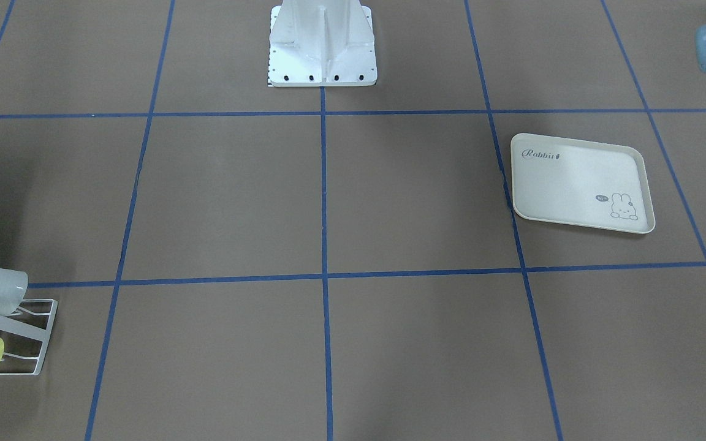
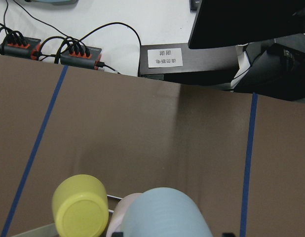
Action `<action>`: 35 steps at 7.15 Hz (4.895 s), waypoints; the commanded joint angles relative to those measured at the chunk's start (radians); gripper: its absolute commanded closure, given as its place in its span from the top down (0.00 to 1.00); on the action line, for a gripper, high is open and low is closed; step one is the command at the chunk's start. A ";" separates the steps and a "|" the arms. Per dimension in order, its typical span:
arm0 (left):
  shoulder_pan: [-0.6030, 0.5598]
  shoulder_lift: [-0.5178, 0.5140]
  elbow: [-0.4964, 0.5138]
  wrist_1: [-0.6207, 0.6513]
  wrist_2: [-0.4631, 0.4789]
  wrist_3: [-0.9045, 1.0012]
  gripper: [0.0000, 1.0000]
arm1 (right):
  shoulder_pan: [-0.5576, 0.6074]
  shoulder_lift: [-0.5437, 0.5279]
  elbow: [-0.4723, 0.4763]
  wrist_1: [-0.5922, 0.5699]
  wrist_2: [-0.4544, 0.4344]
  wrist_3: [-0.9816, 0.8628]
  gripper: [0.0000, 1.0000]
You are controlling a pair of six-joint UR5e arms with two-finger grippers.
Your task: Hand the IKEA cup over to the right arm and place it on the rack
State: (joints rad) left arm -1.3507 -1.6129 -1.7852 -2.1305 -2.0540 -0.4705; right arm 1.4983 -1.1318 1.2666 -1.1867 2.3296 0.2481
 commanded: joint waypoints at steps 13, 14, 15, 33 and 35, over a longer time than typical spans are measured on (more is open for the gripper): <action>-0.004 0.059 -0.059 0.067 -0.003 0.000 1.00 | -0.058 0.066 -0.168 -0.126 -0.087 -0.144 0.99; -0.004 0.062 -0.050 0.069 -0.020 0.004 1.00 | -0.070 0.064 -0.170 -0.126 -0.095 -0.144 1.00; -0.004 0.061 -0.022 0.069 -0.066 0.012 1.00 | -0.078 0.063 -0.170 -0.128 -0.098 -0.144 1.00; -0.120 0.050 0.000 0.581 -0.267 0.398 1.00 | -0.001 -0.347 0.455 -0.427 -0.019 -0.141 1.00; -0.125 0.056 -0.016 0.581 -0.272 0.398 1.00 | -0.007 -0.341 0.459 -0.425 -0.018 -0.139 1.00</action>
State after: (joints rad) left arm -1.4721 -1.5604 -1.7904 -1.5487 -2.3225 -0.0723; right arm 1.4938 -1.4755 1.7262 -1.6123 2.3106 0.1090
